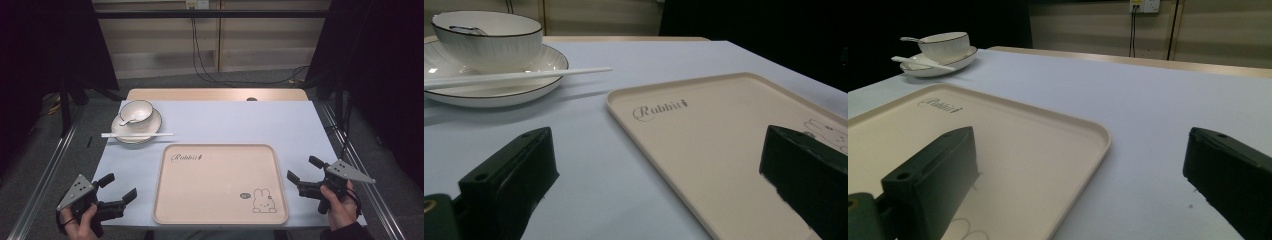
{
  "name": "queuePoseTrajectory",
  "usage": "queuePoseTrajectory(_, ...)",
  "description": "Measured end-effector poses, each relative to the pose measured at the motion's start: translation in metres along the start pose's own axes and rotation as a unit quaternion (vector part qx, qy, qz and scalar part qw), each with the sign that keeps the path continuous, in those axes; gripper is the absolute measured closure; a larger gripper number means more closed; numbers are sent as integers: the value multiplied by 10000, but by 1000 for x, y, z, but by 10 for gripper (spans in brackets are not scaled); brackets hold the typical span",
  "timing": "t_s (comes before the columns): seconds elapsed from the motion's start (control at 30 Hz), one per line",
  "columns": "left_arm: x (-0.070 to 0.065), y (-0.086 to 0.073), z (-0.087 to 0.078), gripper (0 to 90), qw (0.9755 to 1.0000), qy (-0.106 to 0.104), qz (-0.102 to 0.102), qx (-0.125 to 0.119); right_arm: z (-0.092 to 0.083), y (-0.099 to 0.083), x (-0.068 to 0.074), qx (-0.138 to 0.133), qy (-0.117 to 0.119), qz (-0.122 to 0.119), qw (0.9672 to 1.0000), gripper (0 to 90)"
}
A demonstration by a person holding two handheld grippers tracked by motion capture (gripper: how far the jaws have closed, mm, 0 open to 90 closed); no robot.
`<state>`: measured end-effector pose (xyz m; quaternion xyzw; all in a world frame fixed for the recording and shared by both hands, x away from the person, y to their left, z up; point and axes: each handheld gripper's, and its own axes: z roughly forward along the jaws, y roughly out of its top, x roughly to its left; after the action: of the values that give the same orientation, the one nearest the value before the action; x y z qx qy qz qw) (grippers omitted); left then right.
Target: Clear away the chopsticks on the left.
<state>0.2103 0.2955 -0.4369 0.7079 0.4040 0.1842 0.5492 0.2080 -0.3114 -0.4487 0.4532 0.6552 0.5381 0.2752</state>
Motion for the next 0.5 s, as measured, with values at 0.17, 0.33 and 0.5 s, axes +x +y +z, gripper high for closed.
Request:
queuePoseTrajectory(0.17,1,2,-1,16,10000,-55,25,9,-1,0,1,53,44,35,10000,8)
queuePoseTrajectory(0.33,-1,10,-3,20,9998,116,143,-6,-2,0,1,6,20,89,10000,10)
queuePoseTrajectory(0.5,4,20,-4,35,9995,-248,201,64,-3,0,2,-6,23,18,10000,10)
